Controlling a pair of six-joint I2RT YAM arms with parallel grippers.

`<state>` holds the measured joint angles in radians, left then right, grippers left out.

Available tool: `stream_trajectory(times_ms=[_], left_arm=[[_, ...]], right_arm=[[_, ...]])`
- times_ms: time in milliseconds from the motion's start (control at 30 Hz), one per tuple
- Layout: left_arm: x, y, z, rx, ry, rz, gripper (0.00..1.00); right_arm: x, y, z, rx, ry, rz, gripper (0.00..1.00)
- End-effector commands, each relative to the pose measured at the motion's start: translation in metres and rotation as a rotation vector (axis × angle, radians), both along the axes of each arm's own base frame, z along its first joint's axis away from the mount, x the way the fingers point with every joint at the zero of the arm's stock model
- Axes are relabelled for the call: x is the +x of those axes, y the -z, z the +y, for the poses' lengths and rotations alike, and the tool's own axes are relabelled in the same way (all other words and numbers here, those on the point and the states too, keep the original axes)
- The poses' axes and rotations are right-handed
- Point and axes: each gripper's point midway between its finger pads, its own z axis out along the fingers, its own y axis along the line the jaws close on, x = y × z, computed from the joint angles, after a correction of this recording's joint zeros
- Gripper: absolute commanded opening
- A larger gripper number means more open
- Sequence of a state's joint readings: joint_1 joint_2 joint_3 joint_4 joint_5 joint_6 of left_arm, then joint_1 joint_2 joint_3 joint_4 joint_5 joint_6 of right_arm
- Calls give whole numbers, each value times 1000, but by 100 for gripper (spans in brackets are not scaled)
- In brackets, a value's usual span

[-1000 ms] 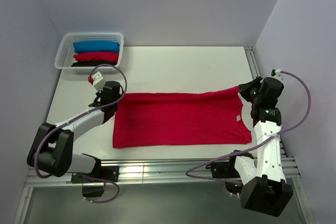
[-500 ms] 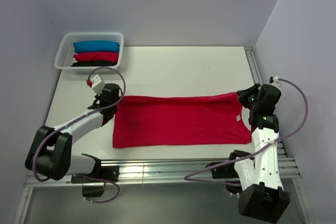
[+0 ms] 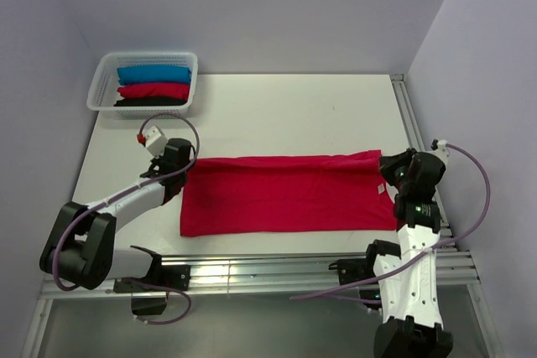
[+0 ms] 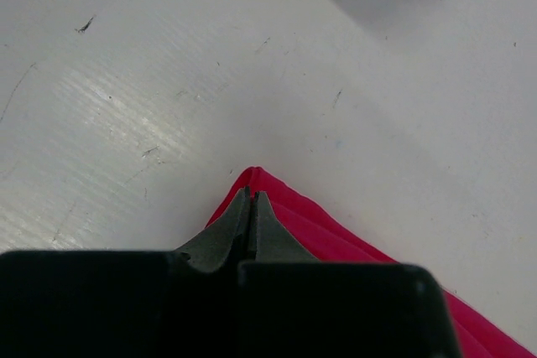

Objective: Roll the t-shirts
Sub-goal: Fold the tshirt

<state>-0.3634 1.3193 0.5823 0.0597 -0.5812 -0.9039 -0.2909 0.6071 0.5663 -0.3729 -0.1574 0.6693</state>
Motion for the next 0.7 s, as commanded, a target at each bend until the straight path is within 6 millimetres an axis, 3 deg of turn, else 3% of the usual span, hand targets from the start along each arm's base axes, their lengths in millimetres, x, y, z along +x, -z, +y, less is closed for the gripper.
stream_trajectory(times_ms=[0, 667], left_arm=[[-2, -5, 4, -22, -32, -21, 0], [-30, 21, 3, -97, -41, 38, 0]], right_arm=[[-3, -1, -6, -5, 43, -14, 0], [-39, 45, -12, 48, 185, -8, 3]])
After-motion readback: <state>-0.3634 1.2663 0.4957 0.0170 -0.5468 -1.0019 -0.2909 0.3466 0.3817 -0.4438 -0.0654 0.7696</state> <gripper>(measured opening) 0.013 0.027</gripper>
